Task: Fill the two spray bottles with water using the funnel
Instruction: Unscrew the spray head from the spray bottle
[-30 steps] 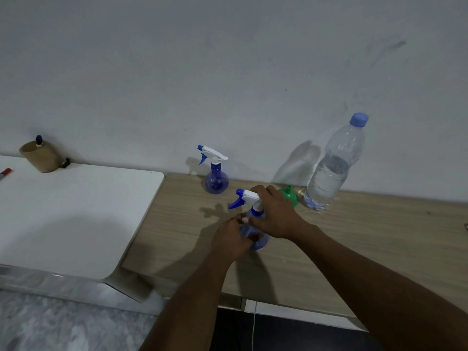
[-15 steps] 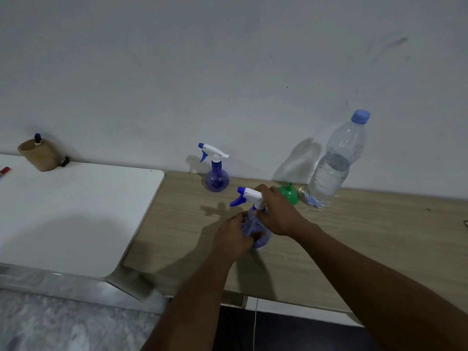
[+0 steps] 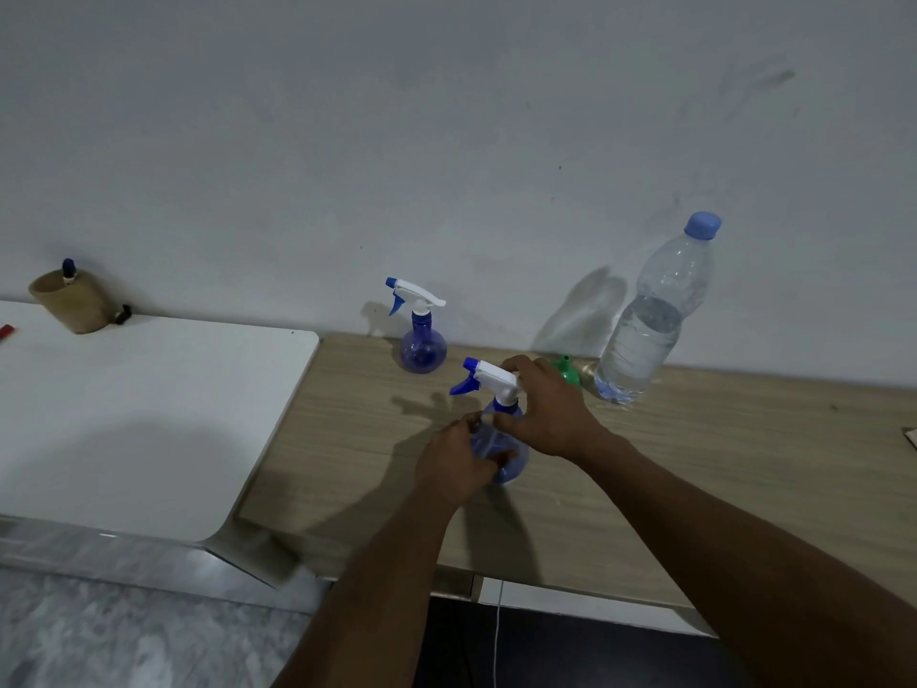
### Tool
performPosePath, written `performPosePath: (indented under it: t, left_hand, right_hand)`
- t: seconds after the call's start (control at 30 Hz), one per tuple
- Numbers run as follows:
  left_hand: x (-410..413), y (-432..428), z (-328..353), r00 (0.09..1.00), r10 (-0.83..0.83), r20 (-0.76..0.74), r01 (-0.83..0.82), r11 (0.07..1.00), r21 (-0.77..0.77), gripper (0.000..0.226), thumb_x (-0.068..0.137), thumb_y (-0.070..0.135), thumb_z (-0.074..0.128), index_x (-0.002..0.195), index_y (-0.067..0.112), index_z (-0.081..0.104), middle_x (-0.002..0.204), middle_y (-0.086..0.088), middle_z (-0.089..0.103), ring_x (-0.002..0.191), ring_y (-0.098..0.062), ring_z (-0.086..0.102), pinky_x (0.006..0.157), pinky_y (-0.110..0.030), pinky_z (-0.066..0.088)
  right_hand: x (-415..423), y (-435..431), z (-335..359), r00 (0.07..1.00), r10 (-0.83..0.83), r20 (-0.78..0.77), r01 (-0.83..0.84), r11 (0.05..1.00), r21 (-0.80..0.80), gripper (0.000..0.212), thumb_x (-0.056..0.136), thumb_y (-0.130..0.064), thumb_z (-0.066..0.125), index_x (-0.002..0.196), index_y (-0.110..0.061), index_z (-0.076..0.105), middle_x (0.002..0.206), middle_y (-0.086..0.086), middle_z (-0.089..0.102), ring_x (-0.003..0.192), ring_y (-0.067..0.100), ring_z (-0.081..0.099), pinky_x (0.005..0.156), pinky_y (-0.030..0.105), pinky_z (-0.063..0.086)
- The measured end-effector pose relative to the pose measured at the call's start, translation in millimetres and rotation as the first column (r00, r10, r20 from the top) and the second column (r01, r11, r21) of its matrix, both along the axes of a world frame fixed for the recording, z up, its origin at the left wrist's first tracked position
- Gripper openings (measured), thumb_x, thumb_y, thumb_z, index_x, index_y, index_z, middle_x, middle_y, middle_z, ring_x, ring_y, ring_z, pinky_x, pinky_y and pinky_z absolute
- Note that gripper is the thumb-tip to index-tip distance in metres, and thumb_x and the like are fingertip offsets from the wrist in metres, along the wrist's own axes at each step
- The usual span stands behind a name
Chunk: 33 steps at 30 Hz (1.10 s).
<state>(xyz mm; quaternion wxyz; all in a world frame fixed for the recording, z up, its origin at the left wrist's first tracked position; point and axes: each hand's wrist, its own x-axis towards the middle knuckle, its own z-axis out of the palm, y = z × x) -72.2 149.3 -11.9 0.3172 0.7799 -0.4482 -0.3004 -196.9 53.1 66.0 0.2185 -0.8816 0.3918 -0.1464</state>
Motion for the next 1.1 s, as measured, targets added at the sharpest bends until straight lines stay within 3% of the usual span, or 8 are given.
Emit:
performPosePath:
  t: [0.07, 0.2, 0.33, 0.53, 0.7, 0.87, 1.0, 1.1]
  left_hand:
    - [-0.1, 0.3, -1.3, 1.000, 0.010, 0.003, -0.010, 1.000, -0.009, 0.050, 0.085, 0.046, 0.078, 0.129, 0.030, 0.059, 0.119, 0.008, 0.072, 0.110, -0.015, 0.068, 0.092, -0.034, 0.054]
    - [-0.3, -0.1, -2.6, 1.000, 0.000, 0.000, 0.000, 1.000, 0.004, 0.044, 0.090, 0.040, 0.075, 0.128, 0.021, 0.061, 0.119, 0.000, 0.072, 0.109, -0.019, 0.067, 0.094, -0.035, 0.053]
    - [-0.1, 0.1, -4.2, 1.000, 0.010, -0.011, -0.010, 1.000, -0.004, 0.044, 0.089, 0.038, 0.076, 0.127, 0.020, 0.061, 0.119, 0.000, 0.072, 0.109, -0.019, 0.068, 0.094, -0.035, 0.054]
    - [2.1, 1.1, -3.0, 1.000, -0.014, -0.004, 0.014, 1.000, -0.027, 0.058, 0.083, 0.038, 0.082, 0.134, 0.024, 0.059, 0.124, 0.004, 0.071, 0.112, -0.017, 0.068, 0.095, -0.034, 0.053]
    - [1.5, 0.0, -3.0, 1.000, -0.008, 0.009, 0.008, 1.000, -0.004, 0.054, 0.082, 0.037, 0.083, 0.129, 0.023, 0.060, 0.121, 0.004, 0.071, 0.111, -0.017, 0.067, 0.094, -0.032, 0.052]
    - [1.9, -0.1, -3.7, 1.000, 0.001, 0.003, -0.001, 1.000, 0.007, 0.061, 0.077, 0.039, 0.084, 0.131, 0.027, 0.060, 0.122, 0.004, 0.071, 0.112, -0.019, 0.067, 0.097, -0.041, 0.055]
    - [0.2, -0.9, -3.1, 1.000, 0.014, 0.005, -0.014, 1.000, 0.025, 0.058, 0.079, 0.038, 0.083, 0.130, 0.025, 0.059, 0.122, 0.003, 0.070, 0.112, -0.019, 0.066, 0.097, -0.039, 0.054]
    - [0.1, 0.1, -3.5, 1.000, 0.013, 0.011, -0.013, 1.000, 0.011, 0.059, 0.080, 0.034, 0.082, 0.133, 0.026, 0.058, 0.122, 0.003, 0.071, 0.113, -0.020, 0.067, 0.097, -0.040, 0.054]
  right_hand:
    - [0.2, 1.0, 1.0, 0.996, -0.086, 0.018, 0.088, 0.985, -0.147, 0.050, 0.074, -0.045, 0.078, 0.113, -0.023, 0.057, 0.102, 0.000, 0.067, 0.089, 0.020, 0.062, 0.082, 0.043, 0.051]
    - [0.9, 7.4, 0.9, 0.991, -0.086, -0.106, 0.052, 0.956, -0.288, 0.054, 0.075, -0.056, 0.074, 0.112, -0.020, 0.059, 0.098, 0.000, 0.066, 0.086, 0.019, 0.061, 0.079, 0.038, 0.051]
    - [6.8, 7.2, 4.1, 0.997, -0.025, -0.072, 0.012, 0.985, -0.175, 0.054, 0.077, -0.045, 0.078, 0.116, -0.016, 0.055, 0.103, 0.002, 0.058, 0.088, 0.018, 0.056, 0.072, 0.031, 0.048]
    - [11.1, 8.3, 4.3, 0.992, 0.110, 0.063, -0.113, 0.992, 0.047, 0.044, 0.085, -0.007, 0.064, 0.126, -0.007, 0.048, 0.112, 0.014, 0.051, 0.092, 0.029, 0.053, 0.078, 0.040, 0.049]
    - [2.3, 4.3, 2.9, 0.996, 0.083, 0.042, -0.085, 0.994, 0.064, 0.058, 0.083, -0.027, 0.075, 0.132, -0.018, 0.045, 0.112, 0.005, 0.047, 0.090, 0.023, 0.054, 0.076, 0.033, 0.051]
    - [6.6, 4.9, 5.2, 0.993, 0.118, 0.016, -0.119, 0.991, 0.060, 0.047, 0.086, -0.014, 0.068, 0.127, -0.014, 0.045, 0.109, 0.008, 0.051, 0.090, 0.028, 0.056, 0.080, 0.047, 0.052]
    - [1.5, 3.2, 6.1, 0.993, 0.119, 0.026, -0.121, 0.990, 0.079, 0.060, 0.081, -0.024, 0.076, 0.132, -0.019, 0.044, 0.115, 0.007, 0.051, 0.094, 0.025, 0.056, 0.081, 0.041, 0.053]
    - [4.6, 7.0, 6.0, 0.996, 0.079, 0.043, -0.081, 0.996, 0.034, 0.049, 0.084, -0.021, 0.072, 0.127, -0.018, 0.050, 0.110, 0.007, 0.057, 0.091, 0.027, 0.058, 0.080, 0.046, 0.053]
